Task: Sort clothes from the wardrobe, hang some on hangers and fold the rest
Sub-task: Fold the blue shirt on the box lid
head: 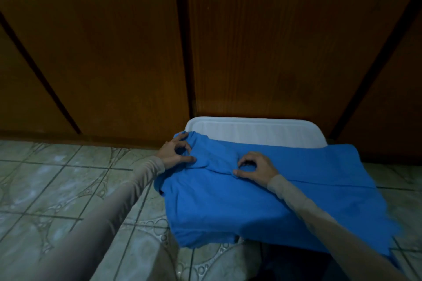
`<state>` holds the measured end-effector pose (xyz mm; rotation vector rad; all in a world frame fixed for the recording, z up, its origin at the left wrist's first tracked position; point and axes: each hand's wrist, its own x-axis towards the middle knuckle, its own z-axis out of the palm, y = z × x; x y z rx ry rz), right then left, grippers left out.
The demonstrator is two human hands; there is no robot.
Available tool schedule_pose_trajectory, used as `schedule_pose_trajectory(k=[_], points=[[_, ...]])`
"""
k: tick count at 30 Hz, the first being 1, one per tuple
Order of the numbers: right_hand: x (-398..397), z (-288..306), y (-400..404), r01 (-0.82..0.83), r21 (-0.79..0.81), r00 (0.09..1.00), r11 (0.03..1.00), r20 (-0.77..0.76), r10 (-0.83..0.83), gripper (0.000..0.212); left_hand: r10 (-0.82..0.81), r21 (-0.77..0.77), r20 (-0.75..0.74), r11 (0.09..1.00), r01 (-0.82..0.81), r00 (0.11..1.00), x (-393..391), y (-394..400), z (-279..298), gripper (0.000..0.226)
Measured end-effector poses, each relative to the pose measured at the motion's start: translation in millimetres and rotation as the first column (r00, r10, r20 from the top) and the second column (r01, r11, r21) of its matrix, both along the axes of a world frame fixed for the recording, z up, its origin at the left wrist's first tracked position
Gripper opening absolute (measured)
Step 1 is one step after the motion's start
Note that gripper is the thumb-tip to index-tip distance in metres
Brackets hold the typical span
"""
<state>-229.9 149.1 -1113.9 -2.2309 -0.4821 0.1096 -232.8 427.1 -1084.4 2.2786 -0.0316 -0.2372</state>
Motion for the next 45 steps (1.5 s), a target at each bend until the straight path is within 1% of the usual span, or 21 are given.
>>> schedule_pose_trajectory(k=[2,5,7,9,10,11,13,15,17,19,21,22,24,27,30,33,34,37,38,42,45], points=[[-3,0,2,0.012,0.017,1.000,1.000,-0.012,-0.011,0.029,-0.021,0.056,0.019,0.998,0.020,1.000,-4,1,-1,0.022],[-6,-2,7,0.028,0.074,0.996,0.997,-0.083,-0.022,0.028,-0.077,0.202,0.025,0.977,0.070,0.997,-8,6,-3,0.020],[-5,-2,7,0.032,0.076,0.992,0.997,-0.123,-0.023,0.026,-0.089,0.222,0.040,0.972,0.078,0.995,-9,11,-7,0.017],[-2,-1,5,0.001,0.025,0.990,1.000,-0.142,0.003,0.024,-0.077,0.220,0.071,0.974,0.060,0.995,-10,16,-6,0.010],[0,0,3,-0.016,-0.003,0.988,1.000,-0.156,0.015,0.023,-0.082,0.238,0.074,0.969,0.062,0.994,-9,18,-5,0.013],[2,2,1,-0.031,-0.028,0.985,0.999,-0.169,0.026,0.020,-0.090,0.267,0.063,0.961,0.070,0.994,-8,19,-2,0.016],[6,5,-4,-0.047,-0.075,0.977,0.996,-0.210,0.030,0.012,-0.107,0.352,0.020,0.931,0.093,0.994,-5,20,3,0.013],[8,12,-6,-0.071,-0.118,0.965,0.990,-0.259,0.038,0.027,-0.108,0.416,-0.037,0.902,0.114,0.993,0,19,6,0.018],[9,15,-4,-0.085,-0.216,0.976,0.973,-0.216,0.037,0.023,-0.092,0.482,-0.065,0.869,0.112,0.994,2,16,10,0.039],[9,15,-4,-0.073,-0.305,0.992,0.949,-0.121,0.037,0.021,-0.087,0.561,-0.052,0.822,0.101,0.995,2,5,18,0.049],[6,13,-9,-0.039,-0.287,0.997,0.957,-0.082,0.017,0.025,-0.074,0.621,0.023,0.782,0.044,0.997,0,-9,22,0.053],[4,11,-14,-0.017,-0.294,0.998,0.956,-0.064,-0.002,0.027,-0.071,0.629,0.083,0.777,0.003,0.994,-2,-16,20,0.048],[1,6,-26,0.020,-0.402,1.000,0.915,-0.013,-0.027,0.037,-0.089,0.618,0.183,0.785,-0.043,0.979,-6,-34,13,0.042],[-6,-1,-47,0.077,-0.564,0.996,0.822,0.001,-0.093,0.050,-0.224,0.599,0.164,0.797,0.084,0.961,-17,-68,0,0.060],[-13,-6,-69,0.123,-0.650,0.987,0.750,0.005,-0.158,0.054,-0.361,0.657,0.127,0.728,0.194,0.924,-29,-101,-15,0.050],[-18,-8,-88,0.149,-0.680,0.977,0.718,-0.009,-0.211,0.057,-0.404,0.681,0.122,0.699,0.219,0.907,-33,-116,-32,0.053],[-20,-9,-92,0.145,-0.690,0.978,0.710,-0.010,-0.210,0.058,-0.400,0.680,0.129,0.702,0.213,0.907,-33,-117,-37,0.061],[-18,-14,-97,0.143,-0.712,0.982,0.688,0.012,-0.191,0.059,-0.407,0.660,0.186,0.726,0.193,0.894,-28,-115,-48,0.095],[-15,-15,-97,0.145,-0.717,0.983,0.682,0.022,-0.185,0.059,-0.403,0.654,0.197,0.733,0.187,0.894,-25,-114,-50,0.098],[6,-16,-97,0.144,-0.716,0.985,0.683,0.039,-0.167,0.059,-0.380,0.638,0.198,0.750,0.176,0.904,-6,-115,-52,0.081],[29,-16,-97,0.145,-0.708,0.986,0.691,0.048,-0.158,0.058,-0.369,0.633,0.195,0.755,0.171,0.909,17,-117,-54,0.079]])
